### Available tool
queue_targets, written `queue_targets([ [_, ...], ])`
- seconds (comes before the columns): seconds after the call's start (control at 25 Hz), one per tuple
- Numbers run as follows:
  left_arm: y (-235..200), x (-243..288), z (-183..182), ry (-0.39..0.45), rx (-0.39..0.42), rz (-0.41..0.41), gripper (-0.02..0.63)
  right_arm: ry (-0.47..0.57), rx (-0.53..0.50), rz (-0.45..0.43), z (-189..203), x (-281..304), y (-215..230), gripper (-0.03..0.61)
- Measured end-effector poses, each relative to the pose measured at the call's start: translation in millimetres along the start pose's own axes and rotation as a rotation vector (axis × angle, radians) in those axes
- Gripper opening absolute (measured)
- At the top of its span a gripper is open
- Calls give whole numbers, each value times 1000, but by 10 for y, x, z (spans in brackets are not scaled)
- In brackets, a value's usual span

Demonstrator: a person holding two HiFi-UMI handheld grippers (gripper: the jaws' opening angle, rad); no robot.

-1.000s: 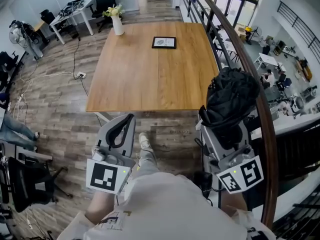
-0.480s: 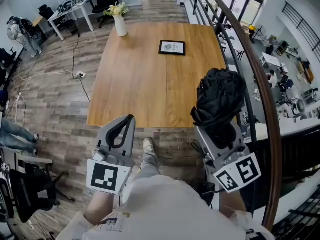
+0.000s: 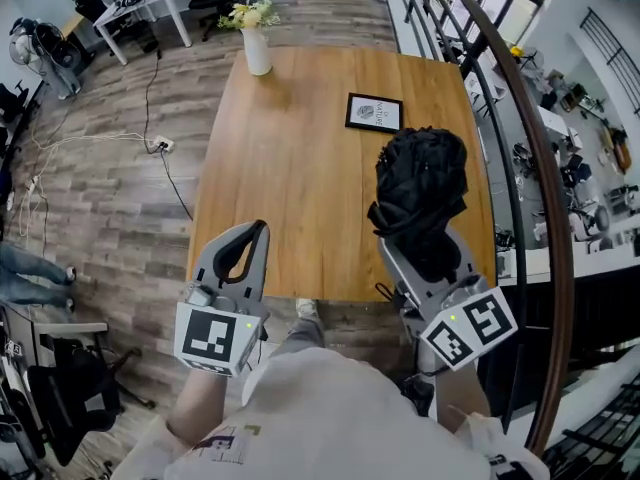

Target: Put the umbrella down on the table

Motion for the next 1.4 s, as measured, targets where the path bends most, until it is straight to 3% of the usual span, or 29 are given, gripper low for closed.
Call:
queue_targets([
  [0.28, -907, 734, 78, 4, -11, 29, 17, -63, -17, -14, -199, 1196, 222, 296],
  [0.56, -1317, 1164, 219, -12, -28, 67, 17, -96, 27, -21, -213, 1877, 401, 296],
  [1.08, -1565, 1459, 243, -16, -36, 115, 17, -136, 105, 19, -223, 2241, 515, 298],
  [1.4, -1641, 1600, 269, -54, -29, 75, 17, -223, 134, 42, -179, 2365, 644, 297],
])
Point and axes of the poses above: the fingertips, and each gripper's own axes: x forward along the fingers, y to its right, z out of its underside, the point moved 9 cm from there along -x, backward along the fingers, and after that the axes turned 3 degrees about -y, right-handed, at the moved point
